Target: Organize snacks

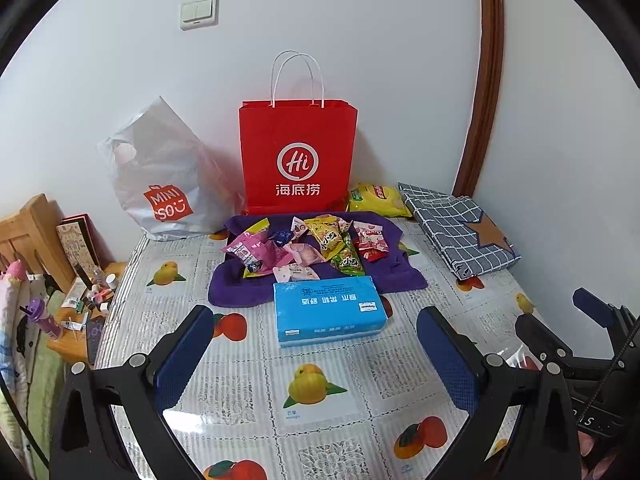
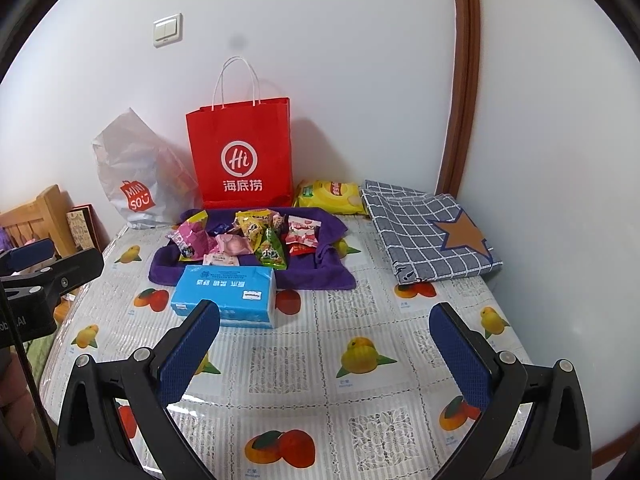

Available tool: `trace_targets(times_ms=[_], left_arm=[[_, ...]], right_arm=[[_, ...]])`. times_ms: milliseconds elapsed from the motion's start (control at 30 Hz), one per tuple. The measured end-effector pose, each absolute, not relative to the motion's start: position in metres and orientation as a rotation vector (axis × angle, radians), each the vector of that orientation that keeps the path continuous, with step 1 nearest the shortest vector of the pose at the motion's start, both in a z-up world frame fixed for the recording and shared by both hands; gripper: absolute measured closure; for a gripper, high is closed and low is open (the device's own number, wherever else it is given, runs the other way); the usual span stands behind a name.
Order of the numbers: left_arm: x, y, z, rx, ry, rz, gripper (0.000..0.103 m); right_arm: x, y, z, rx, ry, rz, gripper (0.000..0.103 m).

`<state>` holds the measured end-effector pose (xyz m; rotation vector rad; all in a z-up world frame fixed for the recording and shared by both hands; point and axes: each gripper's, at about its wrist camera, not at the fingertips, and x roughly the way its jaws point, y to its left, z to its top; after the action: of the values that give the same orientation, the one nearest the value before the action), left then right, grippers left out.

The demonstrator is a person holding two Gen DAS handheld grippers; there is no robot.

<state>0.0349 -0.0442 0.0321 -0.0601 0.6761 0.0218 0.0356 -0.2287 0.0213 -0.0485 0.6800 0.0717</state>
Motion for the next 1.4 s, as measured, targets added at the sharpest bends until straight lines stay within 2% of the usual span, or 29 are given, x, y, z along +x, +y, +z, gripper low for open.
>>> trace_targets(times_ms=[1400], left_arm=[[0.0305,-0.0436,0.0359,-0.067,0.675,0.022,0.001]], right_arm=[[0.0313,-0.2312,0.023,-0.023,0.672,0.078,0.0]])
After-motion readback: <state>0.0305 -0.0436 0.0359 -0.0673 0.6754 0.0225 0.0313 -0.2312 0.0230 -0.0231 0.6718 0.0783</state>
